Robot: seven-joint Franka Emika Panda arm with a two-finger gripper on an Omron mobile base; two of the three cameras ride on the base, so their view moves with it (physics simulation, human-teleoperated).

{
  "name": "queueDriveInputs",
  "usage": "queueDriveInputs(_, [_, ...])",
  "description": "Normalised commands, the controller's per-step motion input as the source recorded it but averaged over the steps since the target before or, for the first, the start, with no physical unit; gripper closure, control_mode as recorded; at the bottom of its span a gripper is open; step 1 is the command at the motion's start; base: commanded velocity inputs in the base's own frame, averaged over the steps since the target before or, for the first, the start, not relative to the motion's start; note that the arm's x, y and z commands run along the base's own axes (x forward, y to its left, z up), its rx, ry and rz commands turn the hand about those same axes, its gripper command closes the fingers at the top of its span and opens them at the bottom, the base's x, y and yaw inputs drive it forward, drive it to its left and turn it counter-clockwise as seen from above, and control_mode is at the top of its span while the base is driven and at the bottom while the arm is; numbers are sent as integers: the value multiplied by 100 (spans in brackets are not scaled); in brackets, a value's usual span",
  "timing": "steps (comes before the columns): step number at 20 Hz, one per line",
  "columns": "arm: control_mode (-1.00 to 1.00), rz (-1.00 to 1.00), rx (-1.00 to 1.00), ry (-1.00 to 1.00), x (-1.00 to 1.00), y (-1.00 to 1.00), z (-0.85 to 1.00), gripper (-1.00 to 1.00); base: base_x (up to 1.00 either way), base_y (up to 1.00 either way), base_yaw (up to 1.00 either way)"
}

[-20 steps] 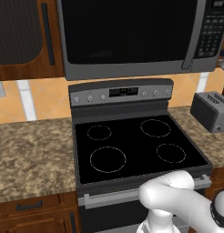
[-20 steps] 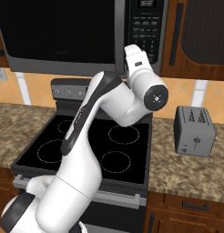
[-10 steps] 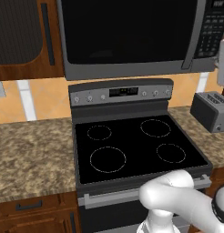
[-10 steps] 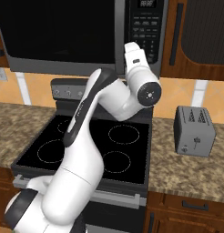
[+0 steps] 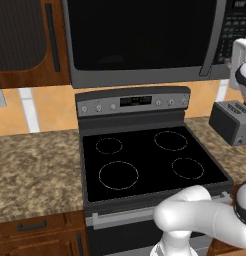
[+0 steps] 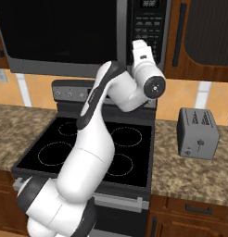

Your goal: Open the microwave, place the bowl with waffle inside the microwave, then close the microwave door and turn it on.

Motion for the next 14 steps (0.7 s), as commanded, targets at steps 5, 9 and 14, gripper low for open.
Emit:
queueDriveInputs(5, [-100,0,1,2,50,-9,0,100,0,0,0])
queueDriveInputs(9, [-100,0,0,5,69,-2,-1,100,0,0,0])
queueDriveInputs(14, [-100,0,0,6,64,0,-22,100,0,0,0])
